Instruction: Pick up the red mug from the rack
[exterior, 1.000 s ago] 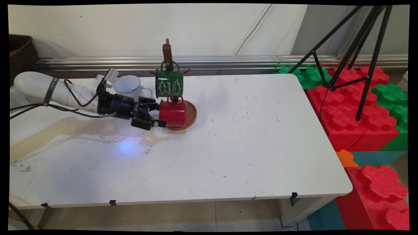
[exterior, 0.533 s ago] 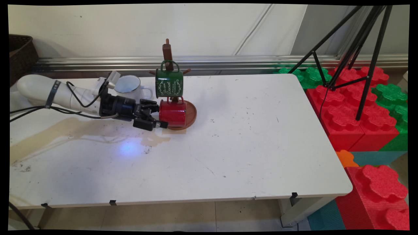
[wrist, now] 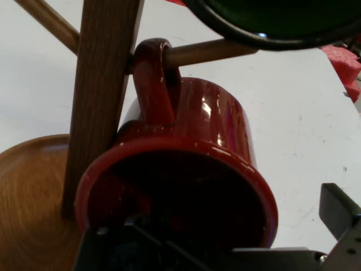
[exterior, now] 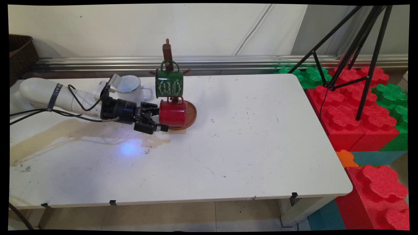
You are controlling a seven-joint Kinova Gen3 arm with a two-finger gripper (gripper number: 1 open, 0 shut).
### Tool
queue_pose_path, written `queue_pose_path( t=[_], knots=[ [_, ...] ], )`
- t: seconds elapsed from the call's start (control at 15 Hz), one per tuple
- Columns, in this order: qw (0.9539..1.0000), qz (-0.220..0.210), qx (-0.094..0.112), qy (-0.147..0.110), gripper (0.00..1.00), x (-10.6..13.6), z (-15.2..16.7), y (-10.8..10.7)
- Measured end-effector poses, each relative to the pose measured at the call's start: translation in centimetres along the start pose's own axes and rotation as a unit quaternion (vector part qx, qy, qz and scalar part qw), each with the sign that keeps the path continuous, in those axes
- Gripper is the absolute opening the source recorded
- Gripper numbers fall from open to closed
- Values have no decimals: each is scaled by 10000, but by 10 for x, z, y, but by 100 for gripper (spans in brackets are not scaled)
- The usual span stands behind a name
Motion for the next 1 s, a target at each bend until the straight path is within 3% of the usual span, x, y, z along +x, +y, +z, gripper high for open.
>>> queue_pose_path(
  t=[0.87,0.93,1.0],
  knots=[
    [10000,53,5,28,100,-5,4,1],
    [10000,62,5,33,0,-5,5,1],
    [10000,70,-1,36,0,-5,5,1]
  ],
)
